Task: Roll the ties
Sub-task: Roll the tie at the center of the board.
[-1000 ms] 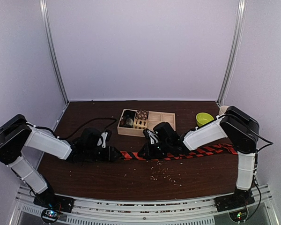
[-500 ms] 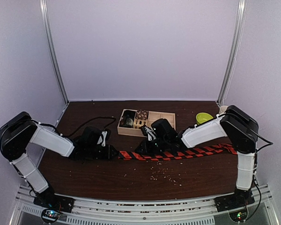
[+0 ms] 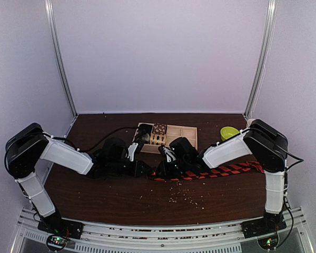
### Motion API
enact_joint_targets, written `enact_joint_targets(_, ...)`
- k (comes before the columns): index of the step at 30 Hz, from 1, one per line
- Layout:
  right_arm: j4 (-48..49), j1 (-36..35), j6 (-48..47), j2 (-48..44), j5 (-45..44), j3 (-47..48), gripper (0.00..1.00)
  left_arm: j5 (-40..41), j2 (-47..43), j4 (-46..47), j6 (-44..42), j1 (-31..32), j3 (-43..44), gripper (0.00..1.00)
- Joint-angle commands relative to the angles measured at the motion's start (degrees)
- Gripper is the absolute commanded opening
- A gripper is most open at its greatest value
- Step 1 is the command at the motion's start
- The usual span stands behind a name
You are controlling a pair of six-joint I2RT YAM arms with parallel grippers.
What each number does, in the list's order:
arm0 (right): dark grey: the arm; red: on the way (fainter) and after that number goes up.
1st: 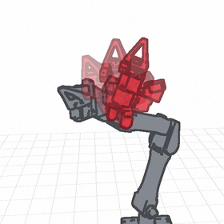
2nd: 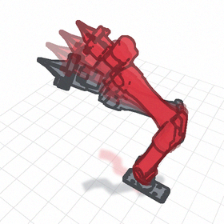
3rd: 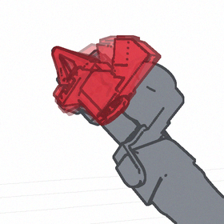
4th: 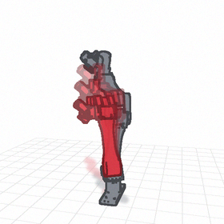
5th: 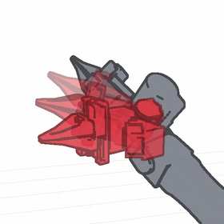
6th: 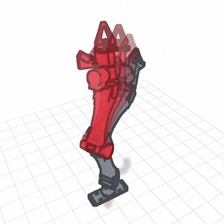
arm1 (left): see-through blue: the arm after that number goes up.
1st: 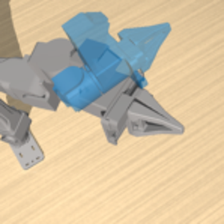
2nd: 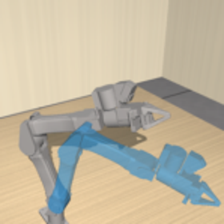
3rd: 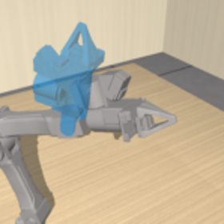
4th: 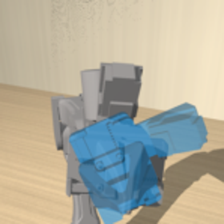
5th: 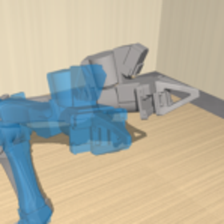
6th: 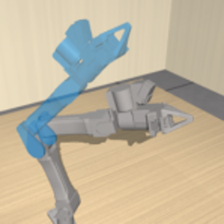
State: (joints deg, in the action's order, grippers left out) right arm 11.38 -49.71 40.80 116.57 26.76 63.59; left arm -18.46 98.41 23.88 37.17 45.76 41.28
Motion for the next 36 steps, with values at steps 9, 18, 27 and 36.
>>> enact_joint_targets(9,-2.1,7.2,-0.3,-15.2,1.9,-12.0,0.26,-3.2,4.9,3.0,-0.4,0.2,6.0,0.23)
enact_joint_targets(18,22.0,3.4,19.7,-13.0,11.5,-17.9,0.59,-2.2,7.1,3.6,1.4,0.9,7.5,0.23)
enact_joint_targets(27,20.7,2.3,19.8,-10.3,8.5,-14.7,0.47,-2.0,7.1,3.2,1.0,1.0,7.0,0.23)
enact_joint_targets(36,16.9,2.6,17.7,-7.9,8.9,-13.4,0.10,-1.9,6.1,3.2,-0.3,1.0,6.4,0.25)
